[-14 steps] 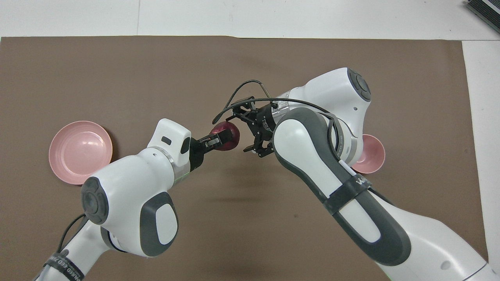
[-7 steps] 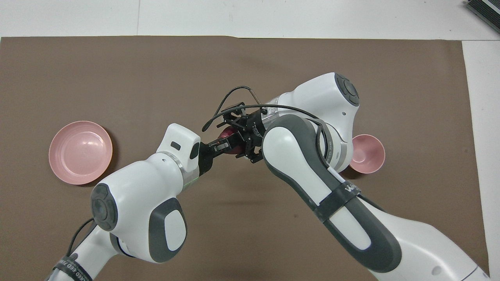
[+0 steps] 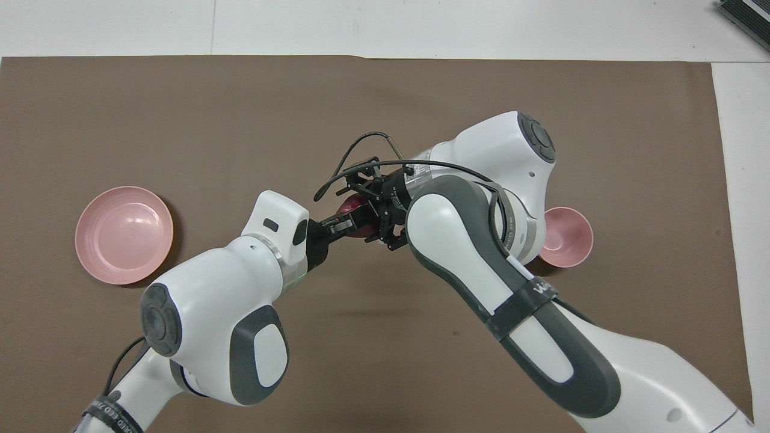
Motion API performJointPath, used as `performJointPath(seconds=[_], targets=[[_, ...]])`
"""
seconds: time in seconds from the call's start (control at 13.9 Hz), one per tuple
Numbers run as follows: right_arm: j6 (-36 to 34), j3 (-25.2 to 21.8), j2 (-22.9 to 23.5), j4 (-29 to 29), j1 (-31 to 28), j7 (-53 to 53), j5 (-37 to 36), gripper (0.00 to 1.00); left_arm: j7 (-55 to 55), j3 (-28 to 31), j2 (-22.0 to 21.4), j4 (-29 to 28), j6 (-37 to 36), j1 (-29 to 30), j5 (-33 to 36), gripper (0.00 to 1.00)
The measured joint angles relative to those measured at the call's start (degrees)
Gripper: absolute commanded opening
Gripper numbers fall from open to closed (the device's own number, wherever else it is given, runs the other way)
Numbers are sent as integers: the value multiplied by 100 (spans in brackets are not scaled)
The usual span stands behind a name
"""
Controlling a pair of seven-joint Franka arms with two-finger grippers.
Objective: Move apple from plate to bowl
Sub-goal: 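Bring the apple to the right gripper and close the right gripper, then open the left gripper and pull both grippers apart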
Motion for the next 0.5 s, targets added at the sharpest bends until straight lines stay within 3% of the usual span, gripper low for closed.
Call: performJointPath(seconds=[0.07,0.29,0.36,0.43,0.5], targets=[[-15,0,-1,-3,-8,-46,-1,0,0,8,0,0,0,0,0,3],[-15,2,-3,0,3,-82,-1,0,8,42,1,-7,-22,0,0,7],[-15,2,-3,0,3,-85,-1,0,8,42,1,-7,-22,0,0,33],[-16,2,-3,0,4,-85,-1,0,8,43,0,-7,-25,0,0,74],[-16,2,-3,-2,4,-85,-1,0,8,45,1,-7,-33,0,0,93]])
